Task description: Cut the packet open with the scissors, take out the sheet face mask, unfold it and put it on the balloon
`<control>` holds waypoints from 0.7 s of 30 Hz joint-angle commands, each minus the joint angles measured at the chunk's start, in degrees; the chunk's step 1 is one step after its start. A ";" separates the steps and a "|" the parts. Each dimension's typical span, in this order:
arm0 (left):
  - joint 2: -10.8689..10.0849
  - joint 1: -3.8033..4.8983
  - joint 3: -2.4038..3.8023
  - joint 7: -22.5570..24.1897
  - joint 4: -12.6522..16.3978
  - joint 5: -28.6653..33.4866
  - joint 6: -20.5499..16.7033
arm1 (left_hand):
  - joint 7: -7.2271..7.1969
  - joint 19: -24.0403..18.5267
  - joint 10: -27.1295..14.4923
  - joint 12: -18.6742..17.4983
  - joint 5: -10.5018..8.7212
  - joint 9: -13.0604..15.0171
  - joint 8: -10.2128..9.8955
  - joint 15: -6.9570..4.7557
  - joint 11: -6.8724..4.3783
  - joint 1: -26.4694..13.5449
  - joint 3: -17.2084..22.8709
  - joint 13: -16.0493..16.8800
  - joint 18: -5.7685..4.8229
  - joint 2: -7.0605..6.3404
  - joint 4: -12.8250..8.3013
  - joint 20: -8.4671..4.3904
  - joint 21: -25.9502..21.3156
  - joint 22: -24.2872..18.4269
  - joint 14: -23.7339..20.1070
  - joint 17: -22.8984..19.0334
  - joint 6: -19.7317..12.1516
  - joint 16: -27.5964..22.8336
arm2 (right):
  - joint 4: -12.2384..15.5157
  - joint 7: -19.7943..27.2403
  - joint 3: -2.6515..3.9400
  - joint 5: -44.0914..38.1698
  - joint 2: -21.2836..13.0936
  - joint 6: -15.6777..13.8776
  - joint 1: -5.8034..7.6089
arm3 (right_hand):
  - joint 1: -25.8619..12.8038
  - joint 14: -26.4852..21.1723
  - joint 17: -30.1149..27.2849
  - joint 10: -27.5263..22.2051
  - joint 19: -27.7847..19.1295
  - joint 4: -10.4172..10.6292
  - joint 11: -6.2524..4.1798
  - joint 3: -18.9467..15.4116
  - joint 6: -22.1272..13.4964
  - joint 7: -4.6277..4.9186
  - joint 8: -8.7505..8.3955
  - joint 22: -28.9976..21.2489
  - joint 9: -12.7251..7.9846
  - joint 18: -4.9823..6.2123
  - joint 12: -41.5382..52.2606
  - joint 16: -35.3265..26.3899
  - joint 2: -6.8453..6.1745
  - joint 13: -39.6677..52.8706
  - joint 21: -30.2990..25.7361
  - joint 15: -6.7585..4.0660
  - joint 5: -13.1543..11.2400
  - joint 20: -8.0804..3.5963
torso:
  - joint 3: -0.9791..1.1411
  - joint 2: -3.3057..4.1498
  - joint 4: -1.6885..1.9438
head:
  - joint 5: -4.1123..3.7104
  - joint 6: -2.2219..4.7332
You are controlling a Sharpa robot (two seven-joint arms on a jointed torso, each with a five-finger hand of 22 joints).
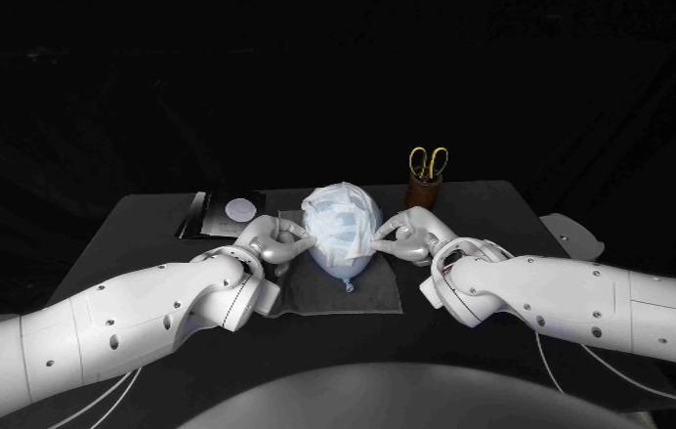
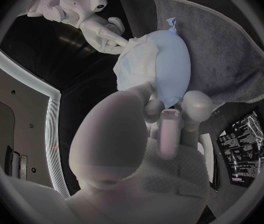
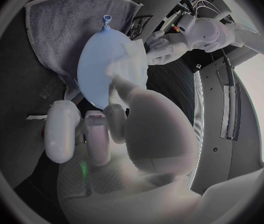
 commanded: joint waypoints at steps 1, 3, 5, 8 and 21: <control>0.00 0.09 0.07 2.61 0.18 1.73 0.44 | -0.05 0.00 1.53 -0.35 0.16 2.92 0.28 -0.26 -0.82 -1.73 2.60 0.30 -0.65 -0.41 -1.12 -0.28 0.43 0.17 4.44 9.53 0.39 0.16 | 0.03 1.98 0.03 0.11 -0.04 -1.87 -0.03 | 0.56 5.87 15.05 1.72 3.05 -0.09 -0.75 0.95 0.33 -0.03 0.61 11.33 0.54 -0.21 0.45 0.20 0.53 6.00 0.54 -0.46 0.30 -0.33 | 0.00 0.00 -0.02 | -0.05 0.00; -0.09 0.09 0.08 2.82 0.14 1.97 0.33 | -0.06 0.02 1.62 -0.41 0.16 3.26 0.35 -0.27 -0.81 -2.32 3.54 0.41 -0.66 -0.70 -1.47 -0.29 0.49 0.25 4.45 9.55 0.34 0.16 | 0.09 2.08 0.03 0.13 -0.19 -2.18 -0.03 | 0.34 5.87 15.05 1.87 3.11 -0.25 -0.77 1.45 0.32 -0.05 0.90 11.40 0.80 -0.26 0.68 0.20 0.46 6.16 0.76 -0.47 0.30 -0.37 | 0.00 -0.02 -0.04 | -0.08 0.00; -0.17 0.09 0.08 2.96 0.12 2.14 0.24 | -0.09 0.01 1.82 -0.46 0.16 3.91 0.49 -0.29 -0.84 -3.46 5.10 0.69 -0.67 -1.11 -2.14 -0.30 0.55 0.35 4.45 9.55 0.26 0.15 | 0.19 2.19 0.03 0.14 -0.36 -2.49 -0.03 | 0.16 5.87 15.05 1.98 3.13 -0.34 -0.80 1.75 0.36 -0.08 1.12 11.41 0.97 -0.27 0.88 0.20 0.41 6.31 0.82 -0.49 0.30 -0.39 | 0.00 -0.01 -0.06 | -0.10 0.00; -0.28 0.09 0.08 3.08 0.09 2.28 0.10 | -0.10 0.04 1.88 -0.48 0.16 4.14 0.55 -0.30 -0.85 -3.82 5.62 0.79 -0.68 -1.23 -2.41 -0.31 0.59 0.42 4.47 9.59 0.25 0.16 | 0.33 2.39 0.03 0.13 -0.65 -3.10 -0.04 | -0.11 5.87 15.05 2.11 3.18 -0.51 -0.84 2.24 0.38 -0.13 1.44 11.48 1.26 -0.31 1.12 0.20 0.32 6.48 1.05 -0.51 0.30 -0.43 | 0.00 0.01 -0.06 | -0.19 0.00; -1.09 0.09 0.19 3.02 -0.38 2.55 -1.15 | -0.19 0.44 3.15 -0.14 0.19 7.44 1.73 -0.47 -1.01 -7.91 12.04 2.81 -0.78 -2.59 -5.66 -0.49 1.11 1.24 4.52 9.70 0.06 0.14 | 0.72 1.98 0.07 -0.11 -2.75 -3.46 -0.03 | -0.86 5.87 15.05 2.30 3.28 -0.79 -0.90 3.30 0.26 -0.20 2.10 11.58 1.92 -0.39 1.34 0.20 0.26 6.69 1.43 -0.56 0.29 -0.49 | 0.03 -0.04 -0.04 | -0.34 0.00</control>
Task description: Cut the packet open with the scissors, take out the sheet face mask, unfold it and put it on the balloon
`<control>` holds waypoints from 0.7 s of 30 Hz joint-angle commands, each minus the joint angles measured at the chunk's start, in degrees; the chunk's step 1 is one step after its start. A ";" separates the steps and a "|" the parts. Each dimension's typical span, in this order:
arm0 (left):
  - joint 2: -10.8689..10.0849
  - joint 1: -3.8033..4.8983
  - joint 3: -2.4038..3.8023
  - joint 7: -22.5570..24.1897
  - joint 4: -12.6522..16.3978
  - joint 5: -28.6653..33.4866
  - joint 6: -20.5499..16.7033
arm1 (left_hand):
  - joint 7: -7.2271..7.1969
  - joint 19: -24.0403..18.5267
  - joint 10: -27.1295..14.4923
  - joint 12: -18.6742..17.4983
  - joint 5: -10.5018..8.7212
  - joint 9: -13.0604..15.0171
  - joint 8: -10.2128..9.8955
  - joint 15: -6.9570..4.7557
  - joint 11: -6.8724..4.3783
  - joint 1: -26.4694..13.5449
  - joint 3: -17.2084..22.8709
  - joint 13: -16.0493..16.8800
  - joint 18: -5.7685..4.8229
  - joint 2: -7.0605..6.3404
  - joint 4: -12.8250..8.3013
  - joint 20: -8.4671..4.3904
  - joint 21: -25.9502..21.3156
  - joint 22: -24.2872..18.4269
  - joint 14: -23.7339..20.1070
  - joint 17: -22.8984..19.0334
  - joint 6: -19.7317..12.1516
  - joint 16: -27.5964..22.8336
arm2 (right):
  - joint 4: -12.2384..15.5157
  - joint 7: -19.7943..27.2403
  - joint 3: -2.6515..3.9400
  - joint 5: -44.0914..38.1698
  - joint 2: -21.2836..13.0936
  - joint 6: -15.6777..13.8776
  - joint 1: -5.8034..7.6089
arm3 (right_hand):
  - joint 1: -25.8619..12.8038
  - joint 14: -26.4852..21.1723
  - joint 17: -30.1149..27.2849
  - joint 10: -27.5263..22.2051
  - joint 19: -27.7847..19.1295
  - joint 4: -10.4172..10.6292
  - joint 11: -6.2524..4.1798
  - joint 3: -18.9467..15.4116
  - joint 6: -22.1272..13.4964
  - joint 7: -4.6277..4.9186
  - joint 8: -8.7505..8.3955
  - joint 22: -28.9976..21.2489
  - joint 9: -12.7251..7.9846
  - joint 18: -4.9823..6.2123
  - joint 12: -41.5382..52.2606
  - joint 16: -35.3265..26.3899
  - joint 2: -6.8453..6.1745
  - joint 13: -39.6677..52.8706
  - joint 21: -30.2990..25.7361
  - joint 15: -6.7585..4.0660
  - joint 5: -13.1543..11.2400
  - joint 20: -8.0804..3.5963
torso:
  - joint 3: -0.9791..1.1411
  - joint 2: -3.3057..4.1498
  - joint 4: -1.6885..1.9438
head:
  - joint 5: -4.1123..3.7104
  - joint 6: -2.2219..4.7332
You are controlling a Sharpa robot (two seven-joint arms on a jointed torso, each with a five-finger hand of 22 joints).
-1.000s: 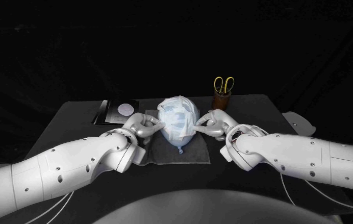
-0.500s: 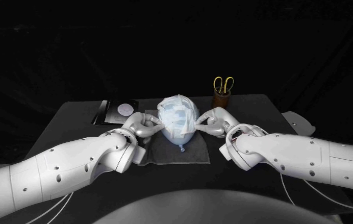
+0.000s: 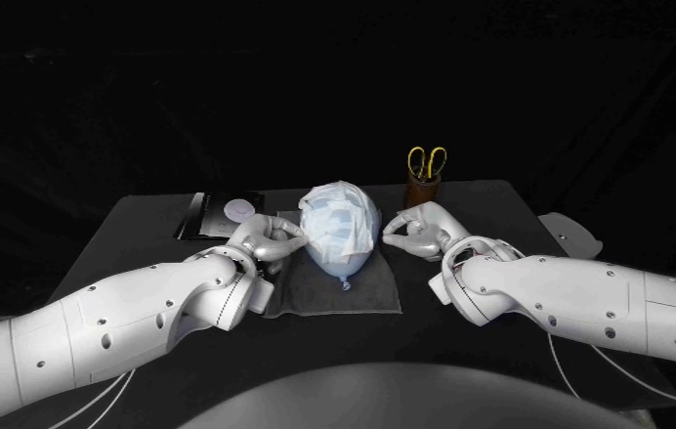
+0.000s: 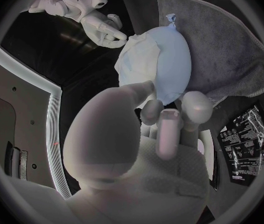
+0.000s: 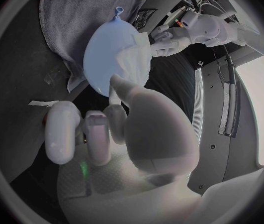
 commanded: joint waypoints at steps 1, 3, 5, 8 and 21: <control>-0.18 0.09 0.12 0.93 -0.13 0.64 -0.93 | -0.19 0.24 0.88 0.13 0.04 7.31 0.41 -0.48 -0.52 -1.03 1.46 0.42 -0.77 -0.09 -0.70 -0.31 0.26 0.16 4.52 9.71 0.05 0.16 | -0.07 0.38 0.05 -0.46 -0.36 -0.24 -0.01 | -0.76 6.06 15.10 2.33 3.31 0.05 -0.49 0.53 0.36 -0.10 0.60 11.65 1.55 -0.41 0.29 0.27 -0.07 6.81 0.51 -0.35 0.14 -0.51 | 0.01 0.00 0.01 | -0.04 0.00; -0.36 0.09 0.14 0.92 -0.22 0.72 -1.10 | -0.21 0.28 1.00 0.14 0.03 7.89 0.56 -0.51 -0.54 -1.70 2.53 0.64 -0.78 -0.29 -1.28 -0.34 0.32 0.24 4.51 9.68 0.01 0.14 | -0.23 0.15 0.05 -0.52 -0.57 0.10 -0.01 | -0.76 6.06 15.10 2.33 3.31 0.05 -0.49 0.53 0.36 -0.10 0.60 11.65 1.55 -0.41 0.29 0.27 -0.07 6.81 0.51 -0.35 0.14 -0.51 | 0.02 0.01 0.01 | -0.11 0.00; -0.58 0.09 0.19 0.94 -0.31 0.83 -1.16 | -0.23 0.35 1.12 0.18 0.05 8.34 0.64 -0.54 -0.57 -2.18 3.41 0.88 -0.80 -0.39 -1.76 -0.37 0.41 0.39 4.51 9.65 0.01 0.13 | -0.41 -0.07 0.06 -0.65 -0.80 0.91 -0.01 | -0.83 6.06 15.10 2.35 3.31 0.02 -0.49 0.64 0.35 -0.12 0.67 11.65 1.62 -0.41 0.35 0.27 -0.07 6.86 0.53 -0.36 0.14 -0.51 | 0.01 0.03 0.02 | -0.16 0.00; -0.74 0.09 0.23 0.96 -0.37 1.02 -0.95 | -0.23 0.36 1.16 0.15 0.05 8.70 0.68 -0.56 -0.58 -2.65 4.16 0.97 -0.79 -0.52 -2.16 -0.39 0.44 0.41 4.51 9.65 0.00 0.12 | -0.37 0.05 0.07 -1.04 -1.02 3.10 0.00 | -1.34 6.06 15.10 2.15 3.06 0.14 -0.45 0.90 0.02 -0.06 0.74 11.36 1.81 -0.20 -0.26 0.27 -0.07 6.51 -0.57 -0.36 0.13 -0.53 | -0.01 0.04 0.08 | -0.08 0.00; -0.57 0.09 0.27 -0.66 -0.38 1.01 2.49 | -0.26 0.42 1.26 0.08 0.05 9.64 0.69 -0.59 -0.62 -3.85 5.79 1.21 -0.82 -0.83 -3.24 -0.42 0.58 0.60 4.54 9.74 0.02 0.14 | 0.26 0.23 0.06 -2.85 0.47 9.55 -0.01 | -10.99 5.95 14.84 -0.98 0.75 6.52 3.58 -8.12 -11.10 4.56 -7.15 9.17 -0.56 1.02 -5.77 0.00 -7.08 3.71 -8.67 2.89 0.11 1.64 | 0.00 0.06 0.08 | -0.25 0.00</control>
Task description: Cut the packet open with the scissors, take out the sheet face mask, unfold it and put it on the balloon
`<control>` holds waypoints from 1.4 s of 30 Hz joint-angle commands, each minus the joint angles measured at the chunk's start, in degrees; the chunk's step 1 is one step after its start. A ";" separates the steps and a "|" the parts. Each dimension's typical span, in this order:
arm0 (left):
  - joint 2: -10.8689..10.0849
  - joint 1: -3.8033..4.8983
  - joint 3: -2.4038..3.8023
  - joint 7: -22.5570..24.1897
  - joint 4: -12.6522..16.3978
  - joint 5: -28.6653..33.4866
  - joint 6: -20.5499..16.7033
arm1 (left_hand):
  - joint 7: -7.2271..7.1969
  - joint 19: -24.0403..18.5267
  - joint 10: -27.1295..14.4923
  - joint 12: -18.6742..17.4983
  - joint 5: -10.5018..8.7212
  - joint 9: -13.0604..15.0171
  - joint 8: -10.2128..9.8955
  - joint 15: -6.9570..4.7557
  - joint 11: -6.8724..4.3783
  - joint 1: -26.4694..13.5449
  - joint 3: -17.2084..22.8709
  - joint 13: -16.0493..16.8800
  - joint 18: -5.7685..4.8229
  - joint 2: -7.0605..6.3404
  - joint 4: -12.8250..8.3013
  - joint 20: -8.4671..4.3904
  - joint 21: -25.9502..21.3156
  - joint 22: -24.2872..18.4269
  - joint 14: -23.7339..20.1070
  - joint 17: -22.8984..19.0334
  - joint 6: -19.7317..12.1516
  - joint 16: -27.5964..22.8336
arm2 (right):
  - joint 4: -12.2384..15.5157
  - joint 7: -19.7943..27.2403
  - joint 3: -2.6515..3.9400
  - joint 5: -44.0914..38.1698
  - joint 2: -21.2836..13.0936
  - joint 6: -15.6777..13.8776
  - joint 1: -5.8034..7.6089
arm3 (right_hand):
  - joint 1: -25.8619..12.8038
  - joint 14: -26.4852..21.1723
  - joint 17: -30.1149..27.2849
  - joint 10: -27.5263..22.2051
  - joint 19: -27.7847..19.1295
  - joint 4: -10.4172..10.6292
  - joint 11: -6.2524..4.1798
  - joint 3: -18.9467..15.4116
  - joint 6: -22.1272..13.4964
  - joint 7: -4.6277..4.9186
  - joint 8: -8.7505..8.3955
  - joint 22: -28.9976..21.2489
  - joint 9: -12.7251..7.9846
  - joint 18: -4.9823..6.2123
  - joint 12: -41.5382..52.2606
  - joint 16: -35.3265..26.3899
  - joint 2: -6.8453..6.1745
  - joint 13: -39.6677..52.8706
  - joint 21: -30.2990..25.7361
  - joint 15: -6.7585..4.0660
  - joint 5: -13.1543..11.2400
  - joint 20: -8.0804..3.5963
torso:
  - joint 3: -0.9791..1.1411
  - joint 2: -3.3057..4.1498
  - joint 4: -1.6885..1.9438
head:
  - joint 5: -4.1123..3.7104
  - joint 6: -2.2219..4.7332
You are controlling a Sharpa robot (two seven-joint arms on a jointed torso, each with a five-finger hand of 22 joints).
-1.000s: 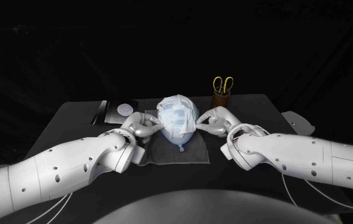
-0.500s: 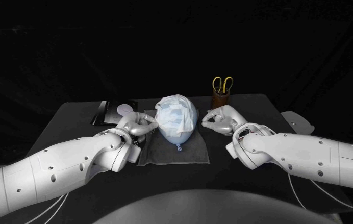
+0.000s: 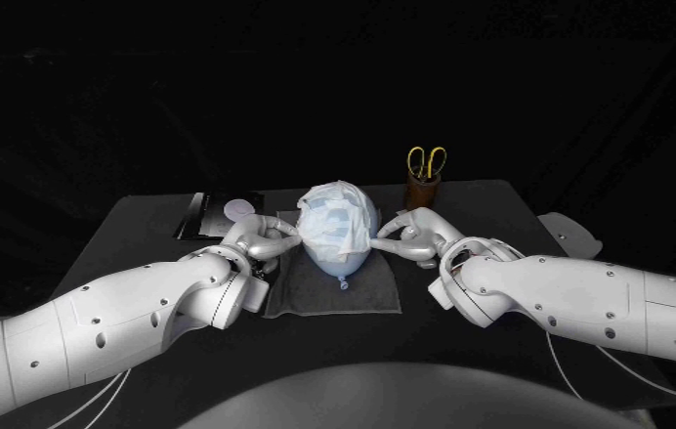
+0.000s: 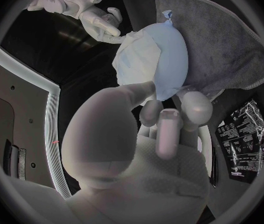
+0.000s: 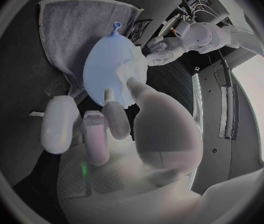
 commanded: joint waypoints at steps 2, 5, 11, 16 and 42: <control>0.16 0.08 0.08 -0.93 0.02 0.12 2.51 | -0.07 0.22 0.10 0.12 0.08 9.63 0.21 -0.39 -0.14 -0.54 0.30 0.03 -0.80 0.22 0.05 -0.22 0.36 0.04 4.74 9.74 0.23 0.15 | 0.05 -0.01 0.03 -1.74 0.73 3.09 -0.02 | -0.07 5.77 14.80 0.01 0.63 0.72 0.50 -1.23 -0.19 -0.04 -0.33 9.10 -0.11 1.10 -0.22 -0.03 -0.56 3.85 -0.37 0.43 -0.12 0.58 | 0.01 0.05 -0.02 | -0.16 0.00; 0.22 0.09 0.07 -1.45 -0.02 -0.27 2.78 | -0.06 0.24 0.14 0.12 0.08 9.81 0.19 -0.40 -0.14 -0.75 0.63 0.13 -0.81 0.18 -0.19 -0.22 0.41 0.11 4.74 9.71 0.26 0.13 | -0.04 -0.64 0.03 -1.72 1.25 2.84 -0.03 | 0.02 5.78 14.82 -0.03 0.62 0.97 0.49 -1.59 0.03 -0.08 -0.35 9.09 -0.11 1.13 -0.20 -0.01 -0.51 3.87 -0.40 0.44 -0.12 0.64 | 0.00 0.04 -0.02 | -0.23 0.00; 0.29 0.09 0.07 -1.78 -0.09 -0.54 2.94 | -0.07 0.23 0.20 0.17 0.09 9.95 0.17 -0.40 -0.15 -0.89 0.91 0.27 -0.81 0.18 -0.37 -0.22 0.41 0.11 4.74 9.71 0.29 0.13 | -0.45 -1.73 0.03 -1.77 2.00 2.34 -0.06 | 0.17 5.76 14.78 -0.07 0.60 1.27 0.46 -2.13 0.27 -0.12 -0.40 9.07 -0.12 1.18 -0.17 -0.05 -0.50 3.91 -0.48 0.43 -0.12 0.72 | -0.01 0.05 -0.06 | -0.39 0.00; 0.35 0.09 0.07 -1.85 -0.08 -0.66 3.02 | -0.08 0.24 0.21 0.16 0.09 10.03 0.16 -0.41 -0.15 -0.99 1.09 0.30 -0.81 0.16 -0.49 -0.23 0.44 0.14 4.73 9.69 0.31 0.12 | -0.97 -2.44 0.04 -1.87 2.47 2.06 -0.10 | 0.80 5.79 14.84 -0.08 0.65 1.63 0.33 -2.73 0.96 -0.28 -0.32 9.10 -0.08 1.21 -0.04 0.01 -0.13 3.99 -0.35 0.34 -0.12 0.81 | 0.01 0.00 0.00 | -0.46 0.00; 0.64 0.10 0.08 -1.85 -0.05 -0.65 3.62 | -0.07 0.26 0.28 0.18 0.09 10.32 0.12 -0.41 -0.16 -1.38 1.63 0.45 -0.83 0.11 -0.81 -0.23 0.50 0.22 4.71 9.61 0.37 0.09 | -2.79 -2.79 0.06 -4.91 5.87 -3.81 -1.42 | 10.37 5.89 15.05 2.08 2.32 -1.28 -2.54 -0.39 9.88 -3.56 1.69 10.67 0.08 0.31 3.85 0.23 4.26 6.22 5.29 -2.02 -0.09 -0.77 | -0.01 -0.01 -0.06 | -0.73 0.00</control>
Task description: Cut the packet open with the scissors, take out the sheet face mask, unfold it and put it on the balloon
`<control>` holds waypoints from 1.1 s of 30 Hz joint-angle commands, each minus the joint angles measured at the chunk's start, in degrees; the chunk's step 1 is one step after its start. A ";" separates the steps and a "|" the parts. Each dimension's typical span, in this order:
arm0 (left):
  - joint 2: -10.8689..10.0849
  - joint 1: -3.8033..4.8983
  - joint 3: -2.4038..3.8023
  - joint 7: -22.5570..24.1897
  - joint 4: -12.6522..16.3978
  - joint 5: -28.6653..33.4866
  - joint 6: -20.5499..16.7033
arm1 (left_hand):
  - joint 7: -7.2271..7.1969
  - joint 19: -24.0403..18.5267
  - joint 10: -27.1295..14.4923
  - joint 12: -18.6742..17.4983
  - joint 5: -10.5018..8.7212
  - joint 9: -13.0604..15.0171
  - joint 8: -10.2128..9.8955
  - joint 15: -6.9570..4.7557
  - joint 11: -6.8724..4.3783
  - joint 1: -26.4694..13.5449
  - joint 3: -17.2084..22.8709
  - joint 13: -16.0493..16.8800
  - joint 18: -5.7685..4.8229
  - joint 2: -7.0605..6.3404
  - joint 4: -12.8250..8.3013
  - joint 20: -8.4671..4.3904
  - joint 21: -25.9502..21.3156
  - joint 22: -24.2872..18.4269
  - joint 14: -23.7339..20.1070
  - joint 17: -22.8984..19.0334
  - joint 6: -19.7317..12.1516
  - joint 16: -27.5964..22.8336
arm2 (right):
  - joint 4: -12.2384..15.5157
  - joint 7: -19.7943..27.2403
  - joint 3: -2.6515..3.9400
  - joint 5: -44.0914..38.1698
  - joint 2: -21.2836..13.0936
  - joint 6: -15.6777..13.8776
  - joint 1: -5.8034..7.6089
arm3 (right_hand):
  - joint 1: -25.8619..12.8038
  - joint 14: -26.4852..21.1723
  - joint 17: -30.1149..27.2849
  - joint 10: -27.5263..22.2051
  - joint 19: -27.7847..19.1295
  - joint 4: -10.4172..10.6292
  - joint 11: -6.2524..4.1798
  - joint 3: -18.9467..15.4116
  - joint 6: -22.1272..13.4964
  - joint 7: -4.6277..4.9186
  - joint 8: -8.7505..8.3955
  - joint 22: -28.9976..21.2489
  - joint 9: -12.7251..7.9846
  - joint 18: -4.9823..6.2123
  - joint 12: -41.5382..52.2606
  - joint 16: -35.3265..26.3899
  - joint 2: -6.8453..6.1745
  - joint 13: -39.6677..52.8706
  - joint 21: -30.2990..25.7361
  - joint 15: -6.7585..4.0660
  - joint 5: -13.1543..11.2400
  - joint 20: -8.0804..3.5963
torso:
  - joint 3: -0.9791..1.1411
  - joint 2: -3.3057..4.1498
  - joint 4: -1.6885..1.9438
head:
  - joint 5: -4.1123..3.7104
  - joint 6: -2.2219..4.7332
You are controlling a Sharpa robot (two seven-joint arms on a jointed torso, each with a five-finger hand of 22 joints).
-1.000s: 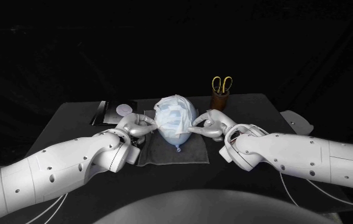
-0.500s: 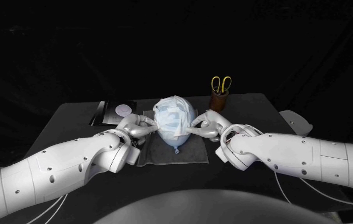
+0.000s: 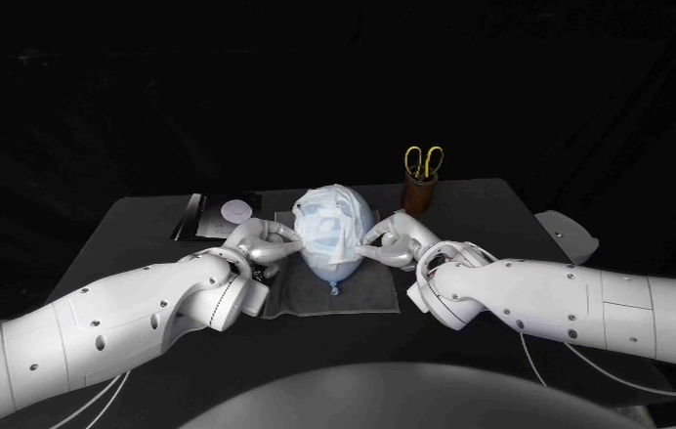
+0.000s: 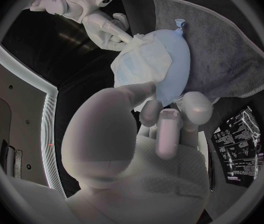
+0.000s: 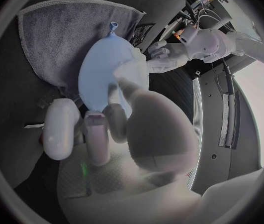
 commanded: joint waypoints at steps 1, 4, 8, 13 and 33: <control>0.18 0.08 0.07 0.23 0.16 -0.28 1.03 | -0.09 0.29 0.32 0.19 0.29 9.02 0.22 -0.44 -0.17 -0.62 0.22 0.06 -0.82 -0.02 -0.02 -0.25 0.25 0.04 4.71 9.61 0.36 0.13 | 0.20 1.11 0.01 -1.22 0.28 -2.42 -0.12 | 1.50 6.07 15.05 1.09 2.55 -0.79 -0.79 0.74 0.94 -0.44 0.47 10.80 -0.07 -0.36 0.54 0.22 0.38 6.18 0.88 -0.72 -0.08 -0.74 | -0.01 -0.03 -0.01 | -0.25 0.00; 0.19 0.09 0.07 0.22 0.17 -0.24 1.06 | -0.09 0.29 0.32 0.19 0.29 9.02 0.22 -0.44 -0.17 -0.62 0.22 0.06 -0.82 -0.02 -0.02 -0.25 0.25 0.04 4.71 9.61 0.36 0.13 | 0.31 2.36 0.02 -0.63 0.33 -4.12 -0.16 | 3.78 6.07 15.05 1.96 2.97 -2.62 -1.46 2.64 1.94 -1.21 1.01 11.23 0.14 -0.65 2.37 0.22 1.15 7.29 2.47 -1.22 -0.07 -1.17 | 0.00 0.00 -0.01 | -0.38 0.00; 0.18 0.10 0.07 0.22 0.18 -0.16 1.04 | -0.09 0.31 0.35 0.21 0.29 9.08 0.22 -0.44 -0.17 -0.71 0.30 0.11 -0.82 -0.03 -0.07 -0.25 0.27 0.08 4.70 9.58 0.36 0.12 | 0.64 4.75 0.02 0.72 0.24 -6.08 -0.18 | 4.36 6.07 15.05 3.09 3.25 -4.32 -1.20 5.18 2.19 -0.73 1.69 11.49 0.62 -0.87 5.05 0.22 1.38 8.93 3.45 -1.15 -0.07 -1.36 | -0.02 0.01 -0.05 | -0.39 0.00; 0.11 0.12 0.07 0.36 0.15 0.02 0.94 | -0.09 0.31 0.35 0.21 0.29 9.08 0.22 -0.44 -0.17 -0.71 0.30 0.11 -0.82 -0.03 -0.07 -0.25 0.27 0.08 4.70 9.58 0.36 0.12 | 1.40 7.44 0.03 2.75 -0.34 -7.64 -0.22 | 2.57 6.07 15.05 3.64 3.42 -5.90 -1.05 9.32 2.47 -0.60 2.64 11.68 1.33 -1.01 6.37 0.22 1.30 9.86 4.23 -0.93 -0.06 -1.24 | -0.02 0.01 0.01 | -0.36 0.00; -0.16 0.14 0.07 1.32 -0.39 0.40 0.30 | -0.11 0.34 0.38 0.20 0.36 9.41 0.17 -0.45 -0.18 -1.03 0.94 0.24 -0.83 -0.01 -0.43 -0.26 0.35 0.18 4.69 9.53 0.36 0.10 | 1.67 6.50 0.14 3.87 -3.10 -6.99 -0.21 | -0.81 6.07 15.05 3.69 3.51 -8.26 -1.20 14.40 2.51 -0.80 4.23 11.85 3.14 -1.13 6.10 0.22 0.87 9.94 4.99 -0.99 -0.08 -1.21 | -0.06 -0.05 0.00 | -0.11 0.00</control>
